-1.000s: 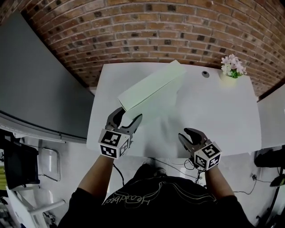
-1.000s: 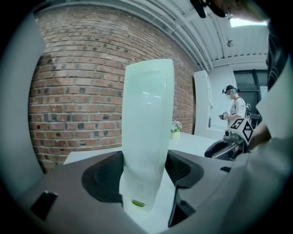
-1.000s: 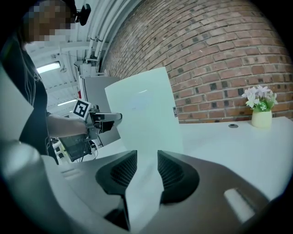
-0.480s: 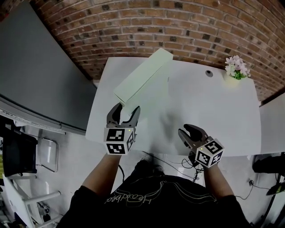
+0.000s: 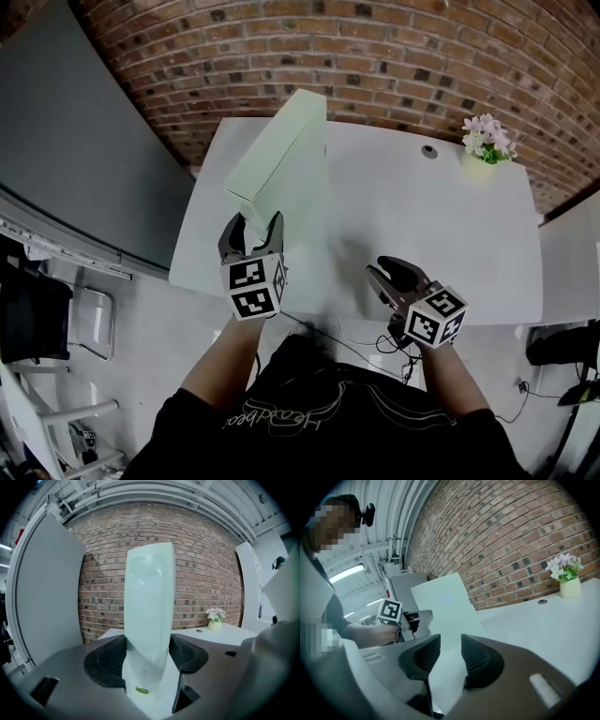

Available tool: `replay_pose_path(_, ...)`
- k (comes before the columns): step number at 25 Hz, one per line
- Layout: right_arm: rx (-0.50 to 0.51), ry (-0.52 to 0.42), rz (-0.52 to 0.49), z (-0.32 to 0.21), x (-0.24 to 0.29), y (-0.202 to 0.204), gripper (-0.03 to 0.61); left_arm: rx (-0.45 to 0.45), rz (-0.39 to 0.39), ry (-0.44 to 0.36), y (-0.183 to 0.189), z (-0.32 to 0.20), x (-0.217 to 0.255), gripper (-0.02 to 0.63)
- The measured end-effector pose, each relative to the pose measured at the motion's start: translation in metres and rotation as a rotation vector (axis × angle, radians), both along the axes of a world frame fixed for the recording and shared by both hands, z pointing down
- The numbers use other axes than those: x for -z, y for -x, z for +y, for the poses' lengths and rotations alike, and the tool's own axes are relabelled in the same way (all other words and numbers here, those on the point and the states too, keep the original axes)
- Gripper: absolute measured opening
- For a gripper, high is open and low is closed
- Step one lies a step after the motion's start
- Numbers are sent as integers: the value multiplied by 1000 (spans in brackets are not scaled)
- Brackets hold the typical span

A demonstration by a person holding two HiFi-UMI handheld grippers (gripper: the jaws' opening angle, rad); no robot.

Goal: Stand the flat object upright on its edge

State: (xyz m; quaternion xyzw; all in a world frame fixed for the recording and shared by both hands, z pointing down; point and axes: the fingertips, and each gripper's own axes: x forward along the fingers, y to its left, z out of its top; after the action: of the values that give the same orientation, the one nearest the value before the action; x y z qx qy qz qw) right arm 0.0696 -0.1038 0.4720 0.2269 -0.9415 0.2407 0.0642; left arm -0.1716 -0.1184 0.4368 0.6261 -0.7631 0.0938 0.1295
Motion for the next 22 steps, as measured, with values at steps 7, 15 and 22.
replay_pose_path(7, -17, 15, -14, 6, 3, -16, 127, 85, -2, -17, -11, -8, 0, 288)
replay_pose_path(15, -37, 41, 3, 3, -4, -32, 114, 161, 2, -29, -13, -32, 1, 288)
replay_pose_path(22, -76, 81, -24, -10, -12, -44, 114, 199, -7, -46, -8, -65, 0, 288)
